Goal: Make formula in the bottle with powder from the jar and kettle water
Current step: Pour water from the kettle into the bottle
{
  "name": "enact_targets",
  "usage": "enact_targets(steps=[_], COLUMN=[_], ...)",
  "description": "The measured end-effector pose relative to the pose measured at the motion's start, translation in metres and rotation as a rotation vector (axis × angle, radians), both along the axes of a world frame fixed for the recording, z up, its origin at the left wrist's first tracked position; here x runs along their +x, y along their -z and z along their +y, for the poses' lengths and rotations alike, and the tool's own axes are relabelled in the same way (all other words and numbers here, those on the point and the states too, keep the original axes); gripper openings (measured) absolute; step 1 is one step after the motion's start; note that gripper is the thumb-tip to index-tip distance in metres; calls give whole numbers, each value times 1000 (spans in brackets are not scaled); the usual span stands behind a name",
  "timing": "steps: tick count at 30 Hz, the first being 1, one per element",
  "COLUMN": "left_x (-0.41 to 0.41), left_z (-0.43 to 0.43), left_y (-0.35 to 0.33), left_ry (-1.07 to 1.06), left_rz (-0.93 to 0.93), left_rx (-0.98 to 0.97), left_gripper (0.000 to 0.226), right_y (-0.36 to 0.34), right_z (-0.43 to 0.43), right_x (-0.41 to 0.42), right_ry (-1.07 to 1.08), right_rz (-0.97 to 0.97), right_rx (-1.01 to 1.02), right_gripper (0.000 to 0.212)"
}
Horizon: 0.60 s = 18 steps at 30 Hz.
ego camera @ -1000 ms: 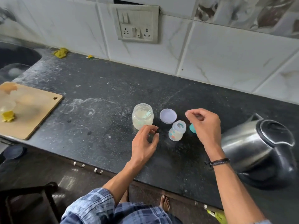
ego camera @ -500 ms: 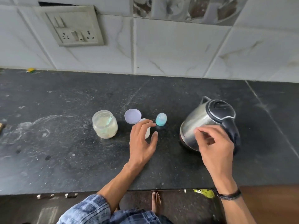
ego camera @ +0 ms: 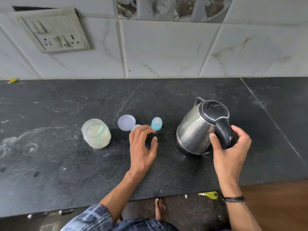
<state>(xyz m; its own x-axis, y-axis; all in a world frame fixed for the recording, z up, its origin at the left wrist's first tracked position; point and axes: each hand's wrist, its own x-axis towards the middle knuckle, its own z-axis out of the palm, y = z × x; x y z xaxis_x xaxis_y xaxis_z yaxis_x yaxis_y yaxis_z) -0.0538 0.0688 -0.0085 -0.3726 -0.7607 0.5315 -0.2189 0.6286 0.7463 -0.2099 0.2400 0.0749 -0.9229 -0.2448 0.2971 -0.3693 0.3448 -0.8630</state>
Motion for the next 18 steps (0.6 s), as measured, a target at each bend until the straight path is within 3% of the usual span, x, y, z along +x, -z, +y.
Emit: enact_targets(steps=[5, 11, 18], left_x=[5, 9, 13], left_z=[-7, -12, -20], left_y=[6, 14, 21], left_ry=[-107, -165, -149], left_rz=[-1, -17, -26], left_rx=[17, 327, 595], left_gripper=[29, 71, 78], right_y=[4, 15, 22], right_z=[1, 0, 2], right_x=[-15, -29, -41], right_ry=[7, 9, 3], right_rz=[-133, -140, -111], right_rx=[-70, -189, -268], right_gripper=[36, 41, 37])
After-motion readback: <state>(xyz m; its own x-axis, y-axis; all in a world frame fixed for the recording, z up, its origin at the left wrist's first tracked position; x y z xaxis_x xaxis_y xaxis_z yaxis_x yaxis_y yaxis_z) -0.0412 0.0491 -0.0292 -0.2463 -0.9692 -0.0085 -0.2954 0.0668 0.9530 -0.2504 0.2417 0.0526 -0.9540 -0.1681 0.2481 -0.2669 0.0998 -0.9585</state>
